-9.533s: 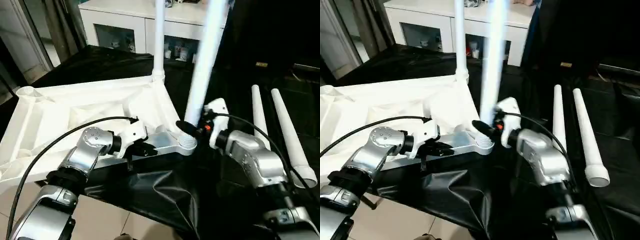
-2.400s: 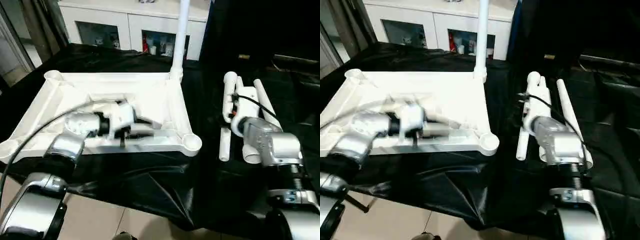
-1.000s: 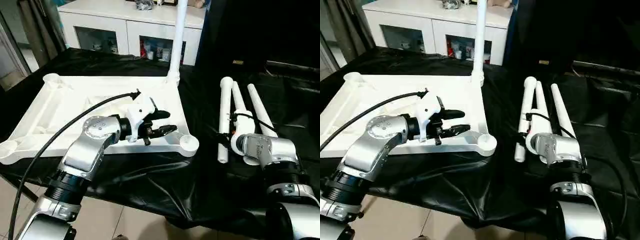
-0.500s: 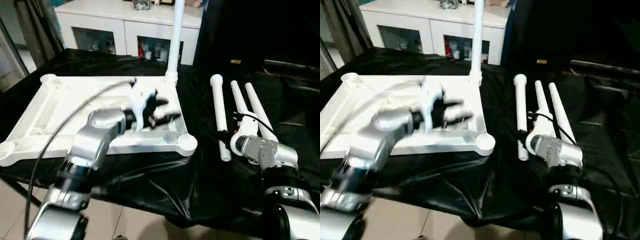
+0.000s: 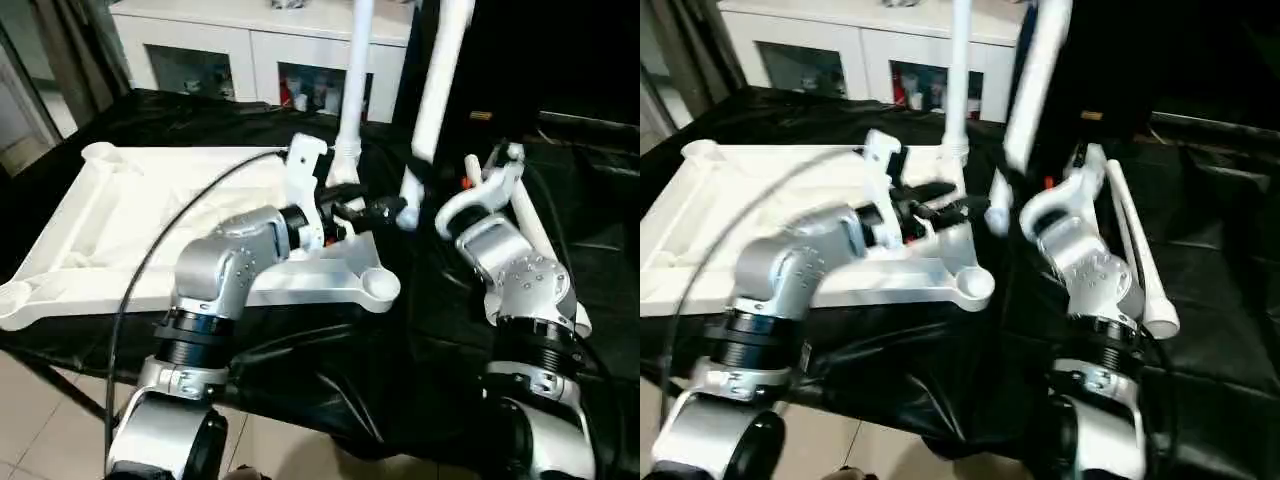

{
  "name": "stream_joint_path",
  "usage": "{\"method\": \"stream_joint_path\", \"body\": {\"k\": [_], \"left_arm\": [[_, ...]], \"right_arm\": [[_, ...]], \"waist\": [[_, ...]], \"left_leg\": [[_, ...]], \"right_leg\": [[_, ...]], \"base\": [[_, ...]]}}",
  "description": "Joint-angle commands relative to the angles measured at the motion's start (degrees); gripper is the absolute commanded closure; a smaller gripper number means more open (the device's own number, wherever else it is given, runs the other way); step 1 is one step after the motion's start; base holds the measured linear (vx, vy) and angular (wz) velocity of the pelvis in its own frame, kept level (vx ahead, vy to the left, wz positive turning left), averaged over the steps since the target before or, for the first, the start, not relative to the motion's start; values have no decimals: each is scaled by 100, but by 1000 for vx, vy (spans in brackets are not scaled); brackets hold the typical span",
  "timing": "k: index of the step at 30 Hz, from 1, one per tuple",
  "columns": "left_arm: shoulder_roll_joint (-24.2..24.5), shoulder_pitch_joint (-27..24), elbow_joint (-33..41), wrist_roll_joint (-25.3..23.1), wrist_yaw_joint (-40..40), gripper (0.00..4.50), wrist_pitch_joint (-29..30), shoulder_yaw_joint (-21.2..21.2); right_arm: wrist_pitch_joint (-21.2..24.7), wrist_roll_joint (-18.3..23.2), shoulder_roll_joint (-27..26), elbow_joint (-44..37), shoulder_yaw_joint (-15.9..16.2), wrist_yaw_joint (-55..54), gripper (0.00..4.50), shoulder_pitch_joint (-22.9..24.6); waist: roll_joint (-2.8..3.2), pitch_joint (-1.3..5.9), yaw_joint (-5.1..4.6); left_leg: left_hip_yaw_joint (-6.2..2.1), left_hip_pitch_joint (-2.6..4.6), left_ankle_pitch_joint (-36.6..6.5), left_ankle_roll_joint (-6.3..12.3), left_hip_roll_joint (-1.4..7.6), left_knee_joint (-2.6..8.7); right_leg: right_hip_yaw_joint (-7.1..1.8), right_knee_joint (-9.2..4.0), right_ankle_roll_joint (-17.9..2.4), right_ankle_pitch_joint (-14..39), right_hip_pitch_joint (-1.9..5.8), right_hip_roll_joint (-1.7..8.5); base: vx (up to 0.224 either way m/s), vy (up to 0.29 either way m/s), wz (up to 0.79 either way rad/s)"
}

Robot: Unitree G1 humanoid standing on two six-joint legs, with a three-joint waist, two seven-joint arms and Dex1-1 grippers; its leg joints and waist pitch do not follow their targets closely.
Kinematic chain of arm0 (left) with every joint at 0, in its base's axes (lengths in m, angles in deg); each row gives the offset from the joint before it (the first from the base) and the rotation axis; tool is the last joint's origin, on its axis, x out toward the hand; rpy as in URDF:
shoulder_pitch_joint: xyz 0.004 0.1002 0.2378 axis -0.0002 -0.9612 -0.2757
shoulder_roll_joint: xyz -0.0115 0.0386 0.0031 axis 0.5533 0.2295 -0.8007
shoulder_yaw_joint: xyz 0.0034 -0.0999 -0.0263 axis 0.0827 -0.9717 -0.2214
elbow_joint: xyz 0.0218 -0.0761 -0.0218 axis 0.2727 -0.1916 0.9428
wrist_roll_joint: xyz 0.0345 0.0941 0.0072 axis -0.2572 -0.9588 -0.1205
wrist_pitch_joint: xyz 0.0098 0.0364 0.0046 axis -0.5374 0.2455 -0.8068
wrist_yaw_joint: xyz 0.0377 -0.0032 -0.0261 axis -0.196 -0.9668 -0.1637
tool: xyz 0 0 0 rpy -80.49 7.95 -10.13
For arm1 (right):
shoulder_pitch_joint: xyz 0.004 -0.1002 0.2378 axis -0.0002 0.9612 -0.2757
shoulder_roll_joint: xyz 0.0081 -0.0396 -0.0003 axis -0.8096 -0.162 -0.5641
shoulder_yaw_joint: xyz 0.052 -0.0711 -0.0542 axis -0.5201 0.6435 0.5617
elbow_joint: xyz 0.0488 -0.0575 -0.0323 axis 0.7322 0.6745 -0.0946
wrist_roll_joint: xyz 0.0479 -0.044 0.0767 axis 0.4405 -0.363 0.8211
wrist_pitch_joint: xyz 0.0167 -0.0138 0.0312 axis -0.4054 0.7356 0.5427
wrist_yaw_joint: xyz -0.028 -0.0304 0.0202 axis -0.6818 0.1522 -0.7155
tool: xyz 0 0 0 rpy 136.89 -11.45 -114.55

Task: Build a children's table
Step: Rotate table base

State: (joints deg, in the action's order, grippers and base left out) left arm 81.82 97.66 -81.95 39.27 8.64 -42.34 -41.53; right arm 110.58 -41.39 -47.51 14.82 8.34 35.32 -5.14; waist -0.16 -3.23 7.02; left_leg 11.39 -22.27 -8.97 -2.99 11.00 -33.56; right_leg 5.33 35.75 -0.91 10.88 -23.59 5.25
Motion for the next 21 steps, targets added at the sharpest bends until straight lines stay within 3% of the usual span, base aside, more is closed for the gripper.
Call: {"method": "stream_joint_path", "body": {"k": [1,7,9,10,14,17,21], "left_arm": [[-67,56,39,134,-67,0,130,-22],[-368,176,93,626,-217,0,295,-412],[-343,181,106,653,-168,0,342,-398],[-343,181,106,653,-168,0,342,-398],[-366,209,-17,728,-137,0,369,-433],[-371,259,-119,779,-142,0,385,-476],[-409,269,-118,1045,-126,34,502,-633]], "right_arm": [[89,276,-63,-342,41,30,315,4],[184,458,-245,-719,273,16,315,137],[186,537,-305,-766,298,-19,315,142],[186,537,-305,-766,298,-19,315,142],[221,699,-411,-933,351,-131,315,154],[219,770,-437,-970,346,-169,315,139],[211,873,-462,-1015,355,-217,315,145]], "waist": [[-15,425,30],[-51,425,63],[2,420,80],[-15,418,71],[12,428,75],[28,448,94],[28,461,96]], "left_leg": [[-116,125,-944,35,198,366],[-116,118,-981,-67,200,381],[-124,117,-1020,-79,195,389],[-122,116,-1046,-88,192,393],[-135,123,-1046,-177,196,402],[-136,129,-963,-191,194,404],[-125,127,-822,-173,188,388]], "right_leg": [[-298,-453,-890,872,325,359],[-302,-463,-785,889,324,362],[-304,-473,-717,988,311,363],[-303,-487,-676,1024,312,355],[-302,-485,-564,946,308,338],[-296,-456,-600,670,321,333],[-294,-413,-753,267,332,330]], "base": [[0,0,0],[0,0,0],[0,0,0],[0,0,0],[0,0,0],[0,0,0],[0,0,0]]}}
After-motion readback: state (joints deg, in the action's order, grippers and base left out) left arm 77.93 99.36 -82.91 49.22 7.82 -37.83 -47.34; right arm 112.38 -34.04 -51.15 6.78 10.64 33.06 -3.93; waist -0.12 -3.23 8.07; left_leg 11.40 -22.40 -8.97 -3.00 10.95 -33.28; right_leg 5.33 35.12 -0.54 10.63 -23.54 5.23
